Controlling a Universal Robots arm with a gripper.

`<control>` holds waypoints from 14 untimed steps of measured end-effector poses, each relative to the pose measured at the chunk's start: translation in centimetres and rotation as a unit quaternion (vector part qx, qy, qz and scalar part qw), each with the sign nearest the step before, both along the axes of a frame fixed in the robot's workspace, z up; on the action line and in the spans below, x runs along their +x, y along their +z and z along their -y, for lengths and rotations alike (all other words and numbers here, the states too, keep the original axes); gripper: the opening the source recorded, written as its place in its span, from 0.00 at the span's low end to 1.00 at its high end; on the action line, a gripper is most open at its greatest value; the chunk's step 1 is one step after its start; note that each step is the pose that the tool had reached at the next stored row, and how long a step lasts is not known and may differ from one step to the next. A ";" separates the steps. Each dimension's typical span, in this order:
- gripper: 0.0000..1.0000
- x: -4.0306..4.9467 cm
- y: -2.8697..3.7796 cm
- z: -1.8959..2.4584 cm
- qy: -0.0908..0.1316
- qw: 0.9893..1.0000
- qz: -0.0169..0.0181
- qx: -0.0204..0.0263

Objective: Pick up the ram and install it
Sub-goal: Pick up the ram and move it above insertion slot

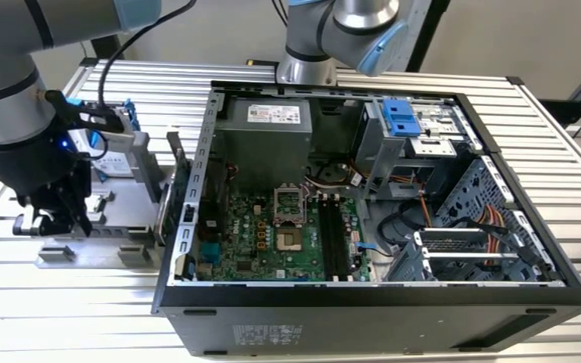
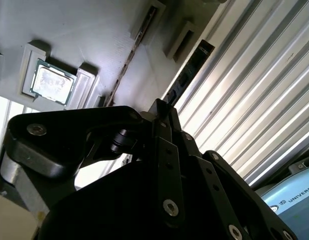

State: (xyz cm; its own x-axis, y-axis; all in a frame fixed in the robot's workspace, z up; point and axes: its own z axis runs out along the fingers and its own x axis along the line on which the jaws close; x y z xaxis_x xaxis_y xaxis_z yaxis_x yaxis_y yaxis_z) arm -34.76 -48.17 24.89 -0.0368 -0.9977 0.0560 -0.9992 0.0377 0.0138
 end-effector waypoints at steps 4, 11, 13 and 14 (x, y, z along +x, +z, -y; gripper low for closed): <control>0.00 0.00 0.32 0.00 0.000 1.000 0.000 0.000; 0.00 -0.02 0.88 -0.01 0.000 1.000 0.000 0.000; 0.00 -0.01 1.04 -0.01 0.000 1.000 0.000 0.000; 0.00 -0.01 1.12 -0.01 0.000 1.000 0.000 0.000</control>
